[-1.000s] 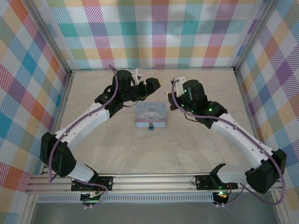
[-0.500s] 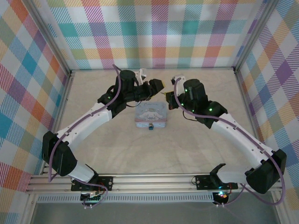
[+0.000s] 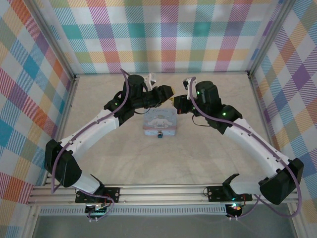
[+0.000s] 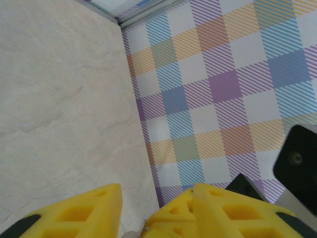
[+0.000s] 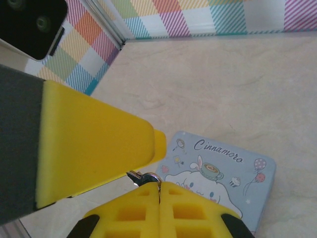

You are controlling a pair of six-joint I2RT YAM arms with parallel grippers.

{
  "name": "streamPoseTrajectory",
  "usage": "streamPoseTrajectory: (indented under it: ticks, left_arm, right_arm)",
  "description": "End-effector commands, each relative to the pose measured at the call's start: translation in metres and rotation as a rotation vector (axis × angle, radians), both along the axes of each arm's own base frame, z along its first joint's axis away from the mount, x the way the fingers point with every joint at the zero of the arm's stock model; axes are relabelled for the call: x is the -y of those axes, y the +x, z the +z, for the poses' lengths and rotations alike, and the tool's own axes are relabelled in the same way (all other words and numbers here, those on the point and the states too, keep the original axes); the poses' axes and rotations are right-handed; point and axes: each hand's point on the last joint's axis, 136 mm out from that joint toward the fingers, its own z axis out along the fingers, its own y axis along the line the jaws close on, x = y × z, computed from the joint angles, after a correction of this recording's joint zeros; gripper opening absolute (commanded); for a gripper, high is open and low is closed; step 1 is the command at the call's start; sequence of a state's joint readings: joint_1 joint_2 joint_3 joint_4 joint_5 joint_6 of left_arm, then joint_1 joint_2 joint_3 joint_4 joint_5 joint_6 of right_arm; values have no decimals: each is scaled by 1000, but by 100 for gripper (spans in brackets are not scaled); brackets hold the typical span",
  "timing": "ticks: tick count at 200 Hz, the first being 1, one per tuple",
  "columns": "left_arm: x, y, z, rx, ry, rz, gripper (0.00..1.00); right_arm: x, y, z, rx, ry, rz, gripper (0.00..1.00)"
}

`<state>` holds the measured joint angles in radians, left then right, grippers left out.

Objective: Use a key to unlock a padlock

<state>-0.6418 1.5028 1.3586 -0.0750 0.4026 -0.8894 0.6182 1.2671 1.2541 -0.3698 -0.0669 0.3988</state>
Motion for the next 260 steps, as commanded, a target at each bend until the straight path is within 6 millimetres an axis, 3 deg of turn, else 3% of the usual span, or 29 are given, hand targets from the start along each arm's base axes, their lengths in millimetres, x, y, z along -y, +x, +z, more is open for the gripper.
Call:
streamPoseTrajectory:
  ticks: [1,52,80,120,128,141,183,226,260]
  left_arm:
    - [3,-4,10,44,-5,-11,37]
    - [-4,-4,9,56,24,12,23]
    - [-1,-3,5,48,25,4,10]
    - [1,-1,1,39,28,-1,2]
    - [2,0,0,36,30,-1,7]
    - [0,1,-5,27,44,9,27]
    - [0,-2,-12,28,37,4,51]
    - [1,-10,-7,141,-41,-67,61]
    - [-3,-20,-5,237,-55,-145,61]
  right_arm:
    - [-4,0,11,-24,51,7,0]
    - [1,2,10,-35,66,-11,0]
    - [0,0,12,-37,84,-1,0]
    - [2,-1,16,-32,99,-5,0]
    - [2,-1,16,-32,101,-6,0]
    - [3,-1,17,-31,104,-6,0]
    - [10,0,24,-21,132,-7,0]
    - [20,2,34,-66,198,31,0]
    - [27,0,33,-209,307,135,0]
